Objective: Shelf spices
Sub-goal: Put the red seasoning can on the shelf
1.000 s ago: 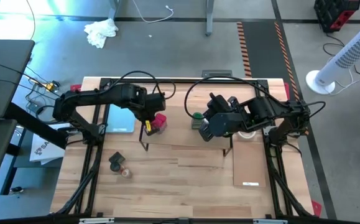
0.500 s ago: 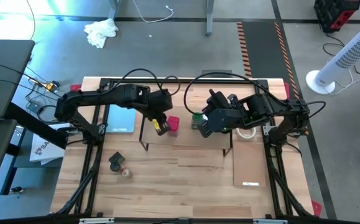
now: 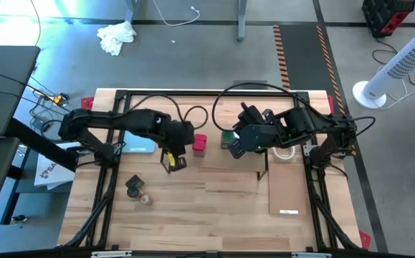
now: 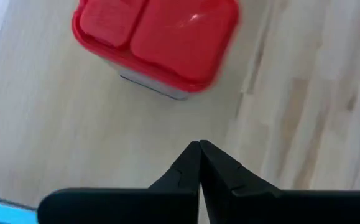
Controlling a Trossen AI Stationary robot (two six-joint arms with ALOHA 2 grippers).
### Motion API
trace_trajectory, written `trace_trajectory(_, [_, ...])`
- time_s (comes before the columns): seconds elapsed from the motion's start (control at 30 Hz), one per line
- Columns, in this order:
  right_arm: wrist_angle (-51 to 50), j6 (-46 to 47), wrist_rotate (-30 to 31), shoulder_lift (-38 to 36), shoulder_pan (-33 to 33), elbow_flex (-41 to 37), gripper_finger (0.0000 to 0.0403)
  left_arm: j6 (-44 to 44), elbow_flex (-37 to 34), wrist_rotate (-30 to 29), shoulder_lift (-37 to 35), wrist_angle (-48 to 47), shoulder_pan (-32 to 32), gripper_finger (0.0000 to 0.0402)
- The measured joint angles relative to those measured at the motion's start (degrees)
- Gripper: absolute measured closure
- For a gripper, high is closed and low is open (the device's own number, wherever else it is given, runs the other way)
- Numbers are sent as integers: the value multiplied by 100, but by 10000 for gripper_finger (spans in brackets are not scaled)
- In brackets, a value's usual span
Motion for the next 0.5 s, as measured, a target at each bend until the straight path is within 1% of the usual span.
trace_trajectory(0.1, [0, 8, 0, 0, 0, 0, 403, 17, -46, -12, 158, 100, 56, 401])
trace_trajectory(0.23, [2, 14, 0, 0, 2, 0, 403, 190, -46, -204, 337, 273, 168, 401])
trace_trajectory(0.5, [2, 147, -44, 0, 4, 0, 403, 641, -46, -11, 761, 886, 379, 401])
